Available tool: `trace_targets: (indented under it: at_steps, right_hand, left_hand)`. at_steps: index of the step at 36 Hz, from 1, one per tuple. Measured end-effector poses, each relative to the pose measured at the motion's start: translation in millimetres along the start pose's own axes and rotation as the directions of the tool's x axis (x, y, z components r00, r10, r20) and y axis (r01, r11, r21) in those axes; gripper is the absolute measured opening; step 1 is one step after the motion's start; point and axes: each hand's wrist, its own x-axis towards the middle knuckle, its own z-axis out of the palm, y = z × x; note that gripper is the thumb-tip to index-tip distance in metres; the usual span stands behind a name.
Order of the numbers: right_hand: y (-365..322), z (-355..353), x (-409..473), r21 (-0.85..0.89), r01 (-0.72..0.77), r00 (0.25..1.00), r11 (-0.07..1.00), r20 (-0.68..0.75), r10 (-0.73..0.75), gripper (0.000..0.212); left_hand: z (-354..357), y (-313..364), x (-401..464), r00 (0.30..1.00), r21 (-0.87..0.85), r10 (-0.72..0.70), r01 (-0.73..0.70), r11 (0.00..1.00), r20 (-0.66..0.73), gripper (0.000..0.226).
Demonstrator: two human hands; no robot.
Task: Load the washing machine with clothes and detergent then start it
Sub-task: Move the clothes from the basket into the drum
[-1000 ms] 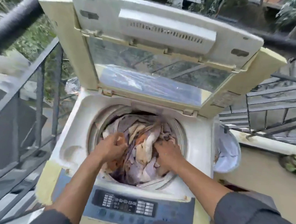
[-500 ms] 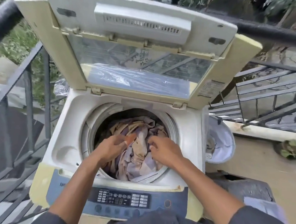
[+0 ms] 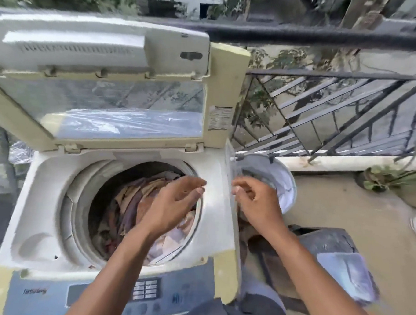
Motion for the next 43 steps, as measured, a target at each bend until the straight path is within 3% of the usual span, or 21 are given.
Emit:
trace_targets:
  at_steps: [5, 12, 17, 23, 28, 30, 32, 35, 40, 43]
  right_hand:
    - [52, -43, 22, 0.001, -0.137, 0.990, 0.991, -0.015, 0.137, 0.019]
    - [115, -91, 68, -0.089, -0.294, 0.952, 0.952, 0.064, 0.300, 0.022]
    - [177, -99, 116, -0.147, -0.345, 0.923, 0.927, 0.125, 0.364, 0.015]
    - [261, -84, 165, -0.251, -0.399, 0.861, 0.882, 0.229, 0.455, 0.027]
    - [340, -46, 207, -0.371, -0.367, 0.830, 0.853, 0.283, 0.480, 0.031]
    - [371, -25, 226, -0.418, -0.350, 0.810, 0.838, 0.314, 0.495, 0.022]
    - [403, -4, 244, -0.454, -0.320, 0.799, 0.832, 0.342, 0.494, 0.013]
    - [447, 31, 273, -0.473, -0.267, 0.808, 0.840, 0.364, 0.462, 0.017]
    - [489, 81, 324, -0.527, -0.201, 0.848, 0.826, 0.329, 0.417, 0.016]
    - [509, 109, 347, -0.566, -0.104, 0.870, 0.818, 0.347, 0.351, 0.029]
  left_hand:
    - [55, 43, 41, 0.997, -0.104, 0.017, -0.009, 0.995, 0.074, 0.018]
    - [130, 72, 111, 0.992, -0.018, -0.038, 0.040, 0.999, 0.117, 0.016]
    - [190, 53, 168, 0.980, 0.087, -0.165, 0.156, 0.984, 0.114, 0.016]
    - [258, -17, 225, 0.922, 0.085, -0.383, 0.379, 0.922, 0.046, 0.021]
    - [299, -83, 261, 0.873, 0.106, -0.486, 0.481, 0.870, 0.033, 0.021]
    - [311, -110, 273, 0.864, 0.156, -0.503, 0.494, 0.856, 0.025, 0.007]
    - [320, -140, 284, 0.850, 0.186, -0.527, 0.515, 0.837, 0.016, 0.009]
    - [330, -176, 293, 0.840, 0.199, -0.543, 0.535, 0.821, -0.020, 0.028]
    - [336, -211, 297, 0.833, 0.183, -0.550, 0.551, 0.814, -0.062, 0.027]
    - [335, -227, 301, 0.821, 0.172, -0.564, 0.571, 0.803, -0.091, 0.027]
